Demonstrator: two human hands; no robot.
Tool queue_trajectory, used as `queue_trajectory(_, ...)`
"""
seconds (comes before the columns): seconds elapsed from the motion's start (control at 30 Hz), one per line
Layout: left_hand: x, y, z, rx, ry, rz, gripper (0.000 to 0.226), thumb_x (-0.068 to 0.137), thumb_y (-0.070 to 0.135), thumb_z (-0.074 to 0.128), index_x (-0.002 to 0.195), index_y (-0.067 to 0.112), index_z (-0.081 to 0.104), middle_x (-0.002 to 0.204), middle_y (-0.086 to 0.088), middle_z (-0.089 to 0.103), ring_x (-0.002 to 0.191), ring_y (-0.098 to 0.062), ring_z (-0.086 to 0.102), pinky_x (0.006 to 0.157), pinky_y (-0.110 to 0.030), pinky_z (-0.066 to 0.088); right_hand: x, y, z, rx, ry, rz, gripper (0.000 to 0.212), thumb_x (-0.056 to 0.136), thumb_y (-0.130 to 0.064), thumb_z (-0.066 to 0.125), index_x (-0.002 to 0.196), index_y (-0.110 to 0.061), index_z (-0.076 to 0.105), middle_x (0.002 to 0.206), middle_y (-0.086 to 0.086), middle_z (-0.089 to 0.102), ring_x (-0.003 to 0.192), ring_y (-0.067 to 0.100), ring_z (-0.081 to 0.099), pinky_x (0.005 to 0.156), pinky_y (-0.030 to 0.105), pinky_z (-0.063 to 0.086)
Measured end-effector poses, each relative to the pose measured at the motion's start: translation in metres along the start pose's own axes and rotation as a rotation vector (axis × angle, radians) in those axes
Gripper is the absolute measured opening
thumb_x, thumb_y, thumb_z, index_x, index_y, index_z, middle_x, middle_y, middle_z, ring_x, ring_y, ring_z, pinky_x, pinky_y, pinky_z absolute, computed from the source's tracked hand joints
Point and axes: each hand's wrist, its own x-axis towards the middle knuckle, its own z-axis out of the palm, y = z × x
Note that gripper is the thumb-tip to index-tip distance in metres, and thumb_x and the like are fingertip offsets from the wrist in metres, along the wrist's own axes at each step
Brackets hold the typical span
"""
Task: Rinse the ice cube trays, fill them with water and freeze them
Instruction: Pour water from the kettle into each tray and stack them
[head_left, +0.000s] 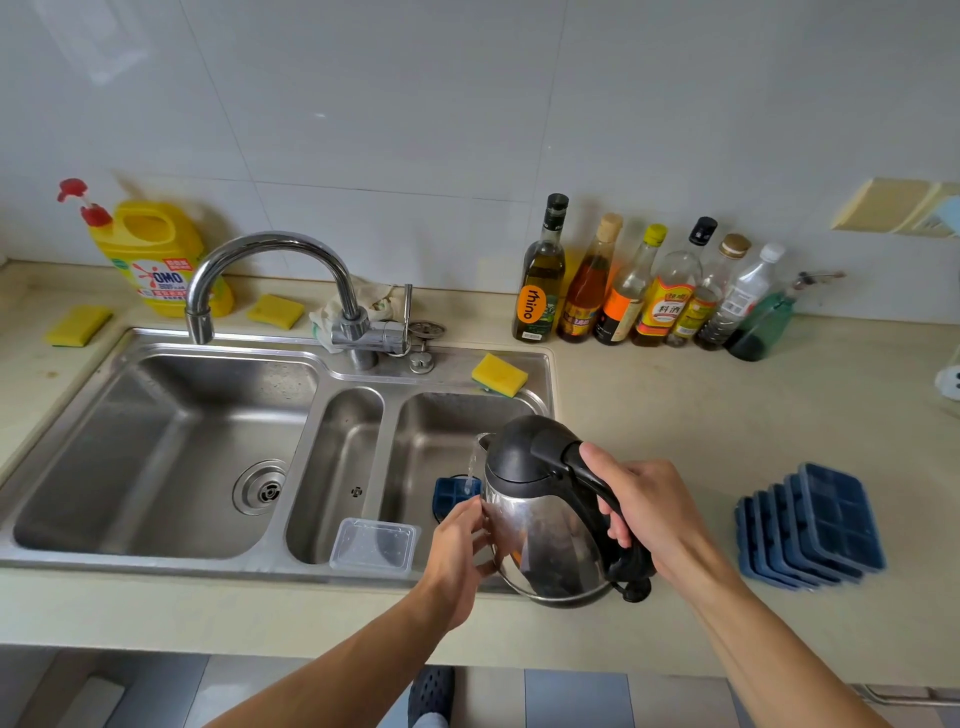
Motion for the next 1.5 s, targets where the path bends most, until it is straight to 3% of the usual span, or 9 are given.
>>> queue_trajectory(0.6,-0.012,0.002,-0.013,0.032,0.013,0.060,0.029,0.106,0.030,0.046,0.115,0.011,0.066,0.110,-0.013,0.074,0.111,-0.034,0.068,0.096,-0.051,0.056,0.000,0.010,0.010,0.029,-0.001,-0.025,0.063,0.090,-0.054,0.069,0.043,-0.014,0.054,0.039,0.004,0.047,0.039,0.020,0.044,0.042,0.026,0.041)
queue_trajectory(0.77,-0.008,0.015,-0.008,0.126,-0.007,0.099,0.028,0.107,0.033,0.046,0.108,0.020,0.071,0.109,-0.006,0.075,0.108,-0.024,0.069,0.086,-0.038,0.058,0.001,0.018,0.003,0.102,0.043,-0.031,0.061,0.090,-0.052,0.069,0.046,-0.012,0.055,0.042,0.005,0.047,0.040,0.020,0.044,0.045,0.030,0.040)
queue_trajectory(0.9,-0.002,0.037,0.008,0.243,-0.054,0.165,0.036,0.107,0.027,0.045,0.083,0.028,0.073,0.087,-0.002,0.075,0.080,-0.010,0.071,0.069,-0.022,0.056,0.008,0.029,-0.006,0.162,0.113,-0.005,0.063,0.086,-0.059,0.069,0.047,-0.011,0.057,0.044,0.011,0.047,0.043,0.023,0.047,0.052,0.033,0.042)
queue_trajectory(1.03,0.014,0.055,0.027,0.413,0.004,0.390,0.016,0.102,0.021,0.055,0.104,0.021,0.071,0.097,0.000,0.076,0.097,-0.019,0.071,0.088,-0.039,0.058,0.020,0.042,-0.015,0.230,0.223,0.018,0.067,0.072,-0.074,0.066,0.046,-0.013,0.057,0.045,0.015,0.048,0.043,0.023,0.049,0.051,0.033,0.044)
queue_trajectory(1.17,0.025,0.067,0.050,0.517,-0.148,0.551,0.023,0.101,0.014,0.060,0.110,0.033,0.070,0.113,0.002,0.071,0.106,-0.009,0.067,0.092,-0.025,0.052,0.039,0.052,-0.026,0.265,0.312,0.019,0.068,0.074,-0.077,0.064,0.049,-0.014,0.060,0.046,0.011,0.052,0.043,0.023,0.051,0.051,0.033,0.046)
queue_trajectory(1.23,0.034,0.074,0.062,0.572,-0.232,0.574,0.031,0.099,0.011,0.062,0.114,0.038,0.064,0.121,0.000,0.066,0.115,-0.013,0.063,0.100,-0.027,0.049,0.051,0.054,-0.033,0.281,0.347,0.024,0.066,0.076,-0.075,0.062,0.049,-0.015,0.061,0.048,0.011,0.054,0.044,0.023,0.052,0.052,0.033,0.047)
queue_trajectory(1.33,0.052,0.092,0.081,0.711,-0.322,0.574,0.034,0.100,0.019,0.063,0.115,0.048,0.056,0.123,0.012,0.060,0.121,-0.006,0.057,0.101,-0.020,0.045,0.072,0.054,-0.043,0.269,0.382,0.018,0.063,0.081,-0.071,0.058,0.047,-0.017,0.060,0.048,0.010,0.056,0.045,0.021,0.054,0.047,0.029,0.050)
queue_trajectory(1.43,0.073,0.111,0.100,0.844,-0.390,0.545,0.032,0.100,0.025,0.062,0.131,0.032,0.057,0.130,0.009,0.060,0.123,-0.004,0.055,0.105,-0.024,0.041,0.094,0.051,-0.052,0.237,0.404,-0.001,0.063,0.085,-0.066,0.054,0.045,-0.018,0.058,0.048,0.010,0.056,0.045,0.019,0.054,0.045,0.019,0.048)
queue_trajectory(1.5,0.087,0.122,0.112,0.917,-0.418,0.528,0.042,0.101,0.026,0.061,0.141,0.020,0.053,0.137,0.003,0.059,0.128,-0.009,0.053,0.111,-0.030,0.041,0.109,0.049,-0.057,0.240,0.409,0.004,0.062,0.088,-0.064,0.053,0.046,-0.018,0.059,0.050,0.011,0.057,0.047,0.019,0.056,0.052,0.024,0.050)
